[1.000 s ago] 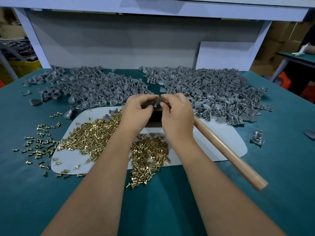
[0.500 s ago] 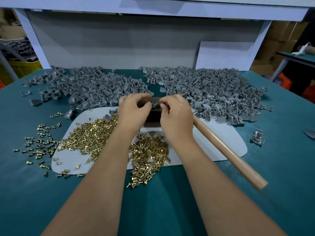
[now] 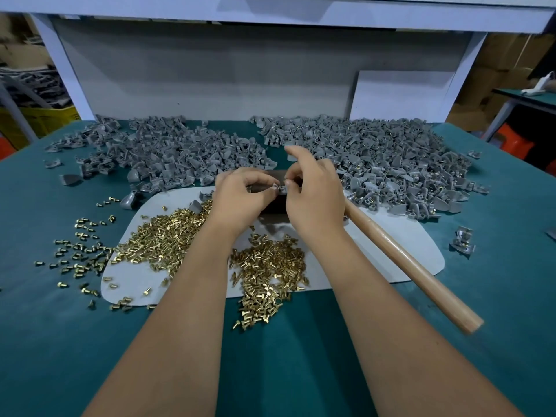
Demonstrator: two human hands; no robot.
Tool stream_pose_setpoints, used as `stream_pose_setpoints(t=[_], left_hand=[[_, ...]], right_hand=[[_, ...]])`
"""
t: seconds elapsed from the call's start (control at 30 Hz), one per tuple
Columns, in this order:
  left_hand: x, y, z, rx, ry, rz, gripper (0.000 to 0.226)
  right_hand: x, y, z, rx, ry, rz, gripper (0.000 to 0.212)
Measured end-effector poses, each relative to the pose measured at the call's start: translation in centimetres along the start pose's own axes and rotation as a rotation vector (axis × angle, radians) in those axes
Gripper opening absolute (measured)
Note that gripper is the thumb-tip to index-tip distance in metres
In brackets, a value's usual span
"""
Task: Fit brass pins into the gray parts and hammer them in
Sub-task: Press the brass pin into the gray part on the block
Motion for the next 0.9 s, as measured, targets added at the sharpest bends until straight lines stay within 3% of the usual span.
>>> stream_pose_setpoints(t=[0.3,0.63,0.9], left_hand=[[0.2,0.4,-0.3,0.002,0.04,0.0,0.021],[0.7,0.7,-0.6,0.014,0.023,-0.076,0.006],[0.6,0.6,-0.6,-0.014,0.016,-0.155,0.01]], right_hand=[[-0.3,1.1,-0.7,0.126,0.028,0.117,0.06],[2.7,1.3,-1.4,0.328,-0.253,0.327,0.067],[2.9,1.3,-1.5,0.435,-0.246,0.334,0.069]])
Point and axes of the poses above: each hand's wrist, its own z-axis away from the middle knuckle, its own y-axis out of the palm, x = y × z, the point moved 7 cm from there along -z, towards the middle knuckle, and after that the axes turned 3 degrees about -z, right-handed, at the moved point
